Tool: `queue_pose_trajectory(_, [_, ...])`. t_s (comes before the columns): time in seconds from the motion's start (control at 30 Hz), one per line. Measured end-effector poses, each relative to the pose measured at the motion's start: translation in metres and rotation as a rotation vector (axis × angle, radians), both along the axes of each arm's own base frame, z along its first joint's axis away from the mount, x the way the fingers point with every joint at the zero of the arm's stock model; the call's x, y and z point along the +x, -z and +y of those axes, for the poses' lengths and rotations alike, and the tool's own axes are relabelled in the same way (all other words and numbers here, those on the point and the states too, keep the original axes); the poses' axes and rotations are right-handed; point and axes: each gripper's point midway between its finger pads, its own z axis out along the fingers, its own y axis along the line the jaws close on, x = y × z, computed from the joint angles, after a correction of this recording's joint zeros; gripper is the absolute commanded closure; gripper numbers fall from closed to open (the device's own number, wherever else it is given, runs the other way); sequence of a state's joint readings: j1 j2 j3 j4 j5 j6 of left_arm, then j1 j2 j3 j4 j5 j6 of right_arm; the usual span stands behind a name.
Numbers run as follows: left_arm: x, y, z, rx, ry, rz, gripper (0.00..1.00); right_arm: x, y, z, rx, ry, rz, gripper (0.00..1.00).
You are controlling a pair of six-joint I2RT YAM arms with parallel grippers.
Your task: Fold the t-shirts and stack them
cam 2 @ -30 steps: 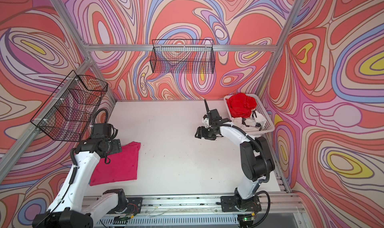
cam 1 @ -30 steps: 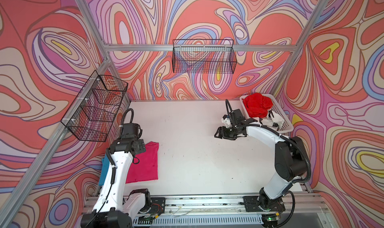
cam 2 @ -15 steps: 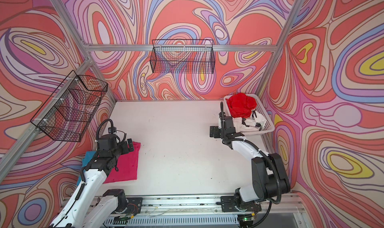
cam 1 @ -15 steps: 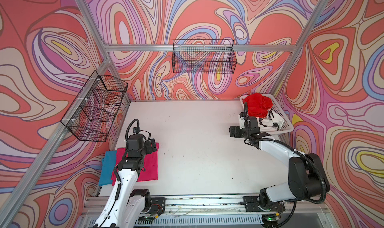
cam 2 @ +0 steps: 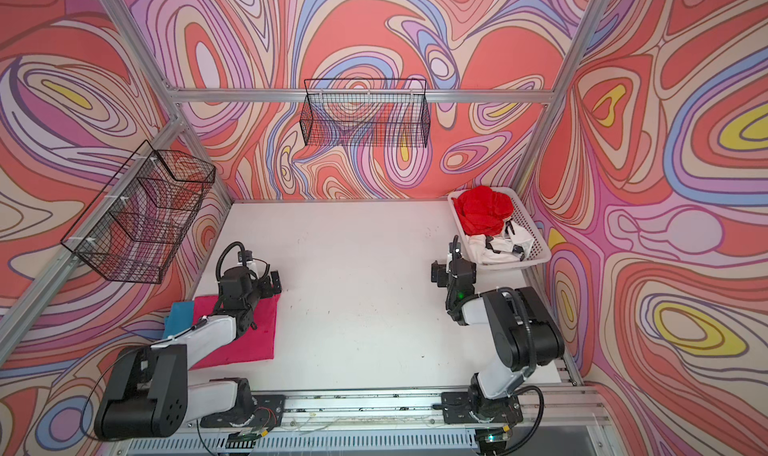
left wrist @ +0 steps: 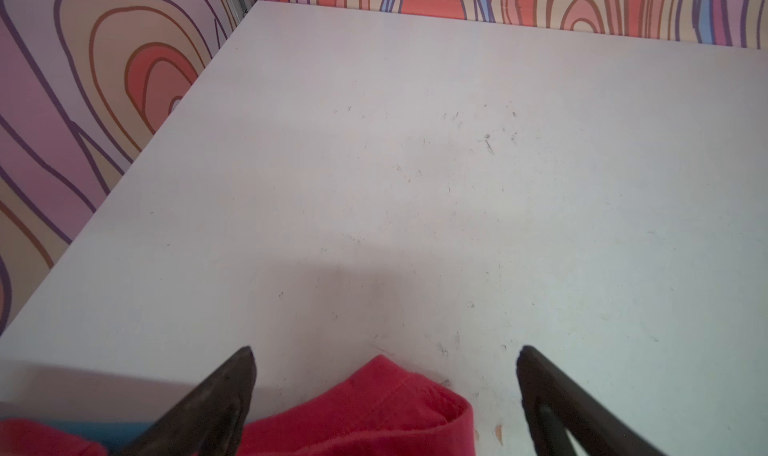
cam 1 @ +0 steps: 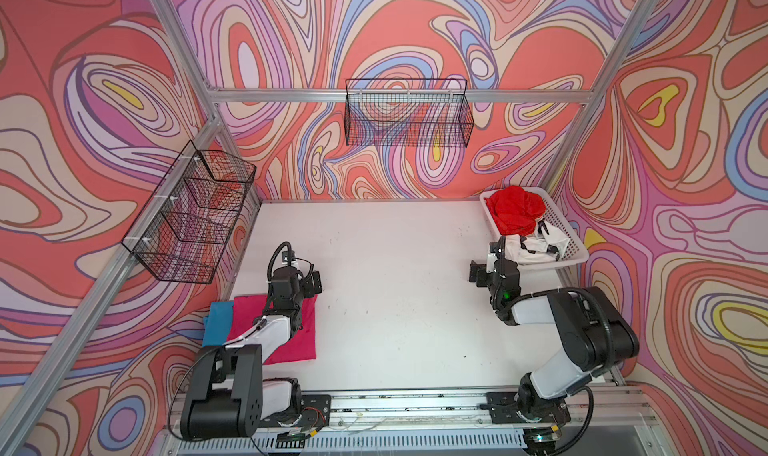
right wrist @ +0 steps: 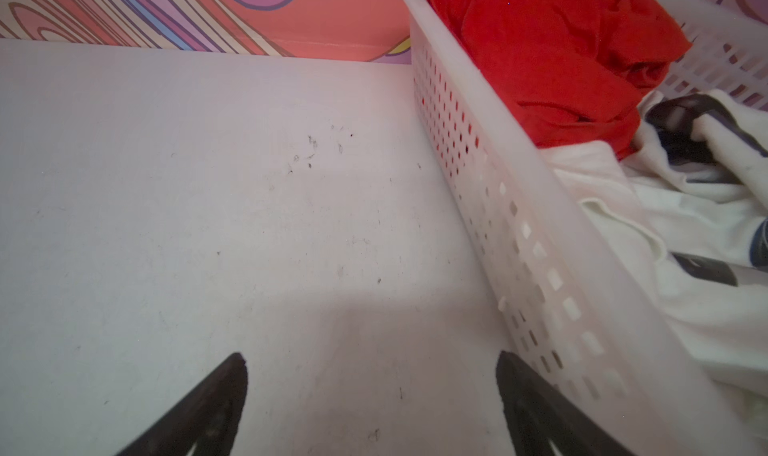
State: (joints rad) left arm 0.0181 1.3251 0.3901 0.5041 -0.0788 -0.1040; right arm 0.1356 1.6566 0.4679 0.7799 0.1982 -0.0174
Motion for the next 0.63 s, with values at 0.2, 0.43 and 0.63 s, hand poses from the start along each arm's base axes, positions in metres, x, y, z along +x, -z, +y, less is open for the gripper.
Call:
queue_pose_trajectory(0.2, [0.014,-0.003,0.0,0.018,0.008,-0.088,0.0,-0.009,-0.014,-0.017,0.027,0.029,-0.144,0.02])
queue_pose_trajectory(0.43, [0.017,0.014,0.001,0.027,0.003,-0.096,0.0,-0.007,-0.024,-0.021,0.038,0.062,-0.197,0.02])
queue_pose_trajectory(0.63, [0.021,0.005,0.001,0.03,-0.002,-0.134,0.0,-0.007,-0.026,-0.022,0.044,0.072,-0.205,0.02])
